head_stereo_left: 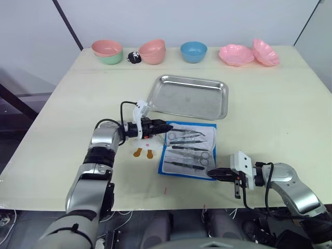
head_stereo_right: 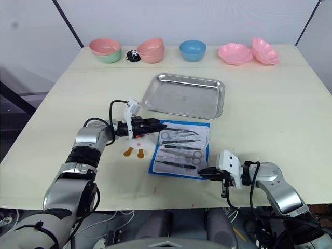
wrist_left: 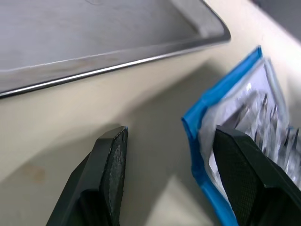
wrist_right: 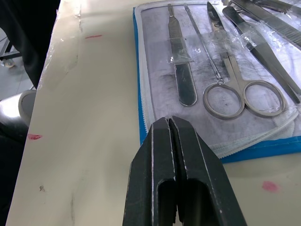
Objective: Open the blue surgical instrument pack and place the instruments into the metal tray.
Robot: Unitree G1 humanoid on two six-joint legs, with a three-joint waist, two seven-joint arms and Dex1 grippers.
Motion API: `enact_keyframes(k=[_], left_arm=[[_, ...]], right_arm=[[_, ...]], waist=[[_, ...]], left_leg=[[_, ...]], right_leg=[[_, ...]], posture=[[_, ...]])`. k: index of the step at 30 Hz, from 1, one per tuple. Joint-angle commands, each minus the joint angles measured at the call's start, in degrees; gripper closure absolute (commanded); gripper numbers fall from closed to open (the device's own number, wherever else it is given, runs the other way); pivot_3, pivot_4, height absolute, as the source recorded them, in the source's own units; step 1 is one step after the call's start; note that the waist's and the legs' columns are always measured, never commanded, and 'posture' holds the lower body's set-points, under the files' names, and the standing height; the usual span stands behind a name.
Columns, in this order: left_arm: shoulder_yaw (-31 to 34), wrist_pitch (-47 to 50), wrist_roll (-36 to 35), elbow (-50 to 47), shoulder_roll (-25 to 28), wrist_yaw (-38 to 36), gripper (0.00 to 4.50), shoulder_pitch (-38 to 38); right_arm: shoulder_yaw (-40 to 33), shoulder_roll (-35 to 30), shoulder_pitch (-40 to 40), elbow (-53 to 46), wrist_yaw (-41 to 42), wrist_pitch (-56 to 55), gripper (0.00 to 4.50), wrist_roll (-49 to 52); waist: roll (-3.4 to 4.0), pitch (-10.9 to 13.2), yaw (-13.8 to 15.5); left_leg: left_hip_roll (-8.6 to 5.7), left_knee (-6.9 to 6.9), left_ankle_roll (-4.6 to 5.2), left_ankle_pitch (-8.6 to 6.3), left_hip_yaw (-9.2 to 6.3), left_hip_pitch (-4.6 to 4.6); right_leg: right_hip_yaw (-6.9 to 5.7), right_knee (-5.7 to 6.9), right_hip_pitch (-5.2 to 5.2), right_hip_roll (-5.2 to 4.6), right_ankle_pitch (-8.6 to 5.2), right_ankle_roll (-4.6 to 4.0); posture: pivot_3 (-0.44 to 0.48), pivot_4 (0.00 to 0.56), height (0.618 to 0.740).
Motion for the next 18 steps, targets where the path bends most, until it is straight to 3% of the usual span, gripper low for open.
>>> enact_keyframes(k=[1,2,5,12,18], left_arm=[[1.1,3.0,-0.5,0.4,0.5,2.3,1.58,2.3],[1.0,3.2,-0.8,0.0,0.6,2.3,1.58,2.6],[0.6,3.3,-1.2,-1.0,0.9,2.3,1.53,3.4],[0.9,3.7,-4.2,-4.7,1.8,-0.9,1.53,5.4],[2.0,4.8,-7.6,-8.3,3.8,-4.9,1.53,7.2]], right_arm=[[-0.2,0.1,0.8,0.3,-0.1,0.6,4.50,0.0],[-0.4,0.1,0.8,0.2,-0.2,0.7,4.50,0.2],[-0.6,-0.1,0.8,0.1,0.0,0.8,3.69,0.6],[-2.2,-0.3,1.1,-1.9,0.9,0.9,0.09,4.0],[-5.6,-2.9,2.2,-6.5,3.8,3.5,0.03,9.7]], waist=[[-0.02,0.0,0.0],[-0.03,0.0,0.0],[-0.03,0.0,0.0],[-0.06,0.1,-0.1],[-0.16,0.2,0.0]], left_leg=[[0.00,0.00,0.00,0.00,0.00,0.00],[0.00,0.00,0.00,0.00,0.00,0.00],[0.01,-0.03,0.00,0.00,0.00,0.00],[0.01,-0.05,-0.01,0.00,0.01,-0.02],[0.01,-0.05,-0.01,0.00,0.04,-0.22]], right_leg=[[0.00,0.00,0.00,0.00,0.00,0.00],[0.00,0.00,0.00,0.00,0.00,0.00],[0.01,-0.01,-0.01,0.00,0.00,0.00],[0.01,-0.02,-0.02,0.00,0.00,0.00],[0.04,-0.04,-0.20,-0.01,0.00,-0.01]], posture=[[0.000,0.150,0.740],[0.000,0.150,0.740],[0.000,0.150,0.740],[0.000,0.150,0.740],[0.000,0.150,0.740]])
